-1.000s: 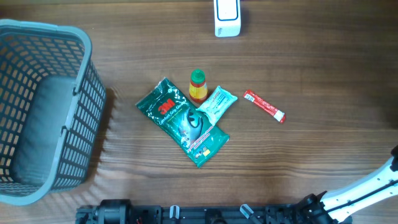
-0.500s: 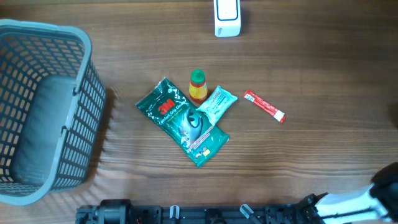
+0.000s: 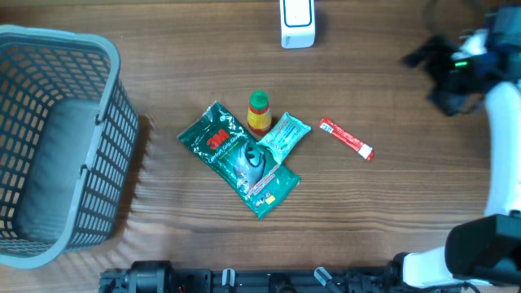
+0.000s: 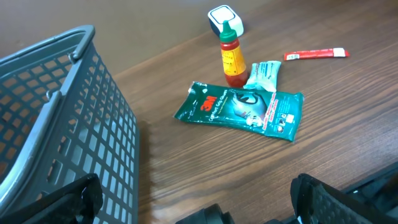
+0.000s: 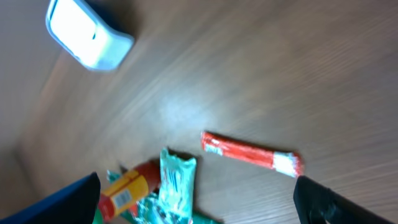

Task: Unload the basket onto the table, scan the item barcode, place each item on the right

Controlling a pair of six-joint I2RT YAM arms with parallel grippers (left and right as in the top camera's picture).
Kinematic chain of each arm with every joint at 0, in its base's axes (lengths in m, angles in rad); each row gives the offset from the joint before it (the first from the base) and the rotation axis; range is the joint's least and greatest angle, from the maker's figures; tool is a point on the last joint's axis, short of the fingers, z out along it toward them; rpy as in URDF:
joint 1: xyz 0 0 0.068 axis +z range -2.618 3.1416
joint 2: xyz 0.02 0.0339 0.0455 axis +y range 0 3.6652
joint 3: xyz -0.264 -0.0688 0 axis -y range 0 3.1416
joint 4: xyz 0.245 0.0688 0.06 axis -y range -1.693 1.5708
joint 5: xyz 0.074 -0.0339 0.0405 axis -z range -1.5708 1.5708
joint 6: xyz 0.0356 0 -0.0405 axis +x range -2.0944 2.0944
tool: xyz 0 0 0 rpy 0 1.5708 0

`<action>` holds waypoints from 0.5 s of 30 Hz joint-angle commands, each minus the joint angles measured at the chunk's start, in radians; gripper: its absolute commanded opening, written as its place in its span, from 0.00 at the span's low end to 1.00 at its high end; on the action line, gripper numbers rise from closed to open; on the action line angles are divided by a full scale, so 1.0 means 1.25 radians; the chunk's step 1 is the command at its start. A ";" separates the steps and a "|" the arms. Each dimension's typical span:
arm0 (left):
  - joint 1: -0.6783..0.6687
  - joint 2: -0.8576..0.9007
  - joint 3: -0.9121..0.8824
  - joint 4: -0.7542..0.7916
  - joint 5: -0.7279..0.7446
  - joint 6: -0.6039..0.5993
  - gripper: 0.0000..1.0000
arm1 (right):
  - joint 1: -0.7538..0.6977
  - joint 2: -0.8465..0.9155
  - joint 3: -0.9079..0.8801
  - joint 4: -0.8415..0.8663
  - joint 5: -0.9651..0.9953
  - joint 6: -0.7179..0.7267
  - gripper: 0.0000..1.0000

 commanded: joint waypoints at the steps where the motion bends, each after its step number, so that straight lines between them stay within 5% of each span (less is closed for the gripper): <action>1: -0.002 -0.003 0.001 0.002 -0.002 0.004 1.00 | 0.115 0.004 -0.146 0.134 0.012 -0.214 0.97; 3: -0.002 -0.003 0.001 0.002 -0.002 0.004 1.00 | 0.168 0.009 -0.238 0.226 0.101 -0.385 0.86; 8: -0.002 -0.003 0.001 0.002 -0.002 0.004 1.00 | 0.186 0.027 -0.350 0.327 0.190 -0.420 0.73; 13: -0.002 -0.003 0.001 0.002 -0.002 0.004 1.00 | 0.186 0.076 -0.417 0.387 0.064 -0.542 0.69; 15: -0.002 -0.003 0.001 0.002 -0.002 0.004 1.00 | 0.186 0.112 -0.429 0.405 0.064 -0.562 0.60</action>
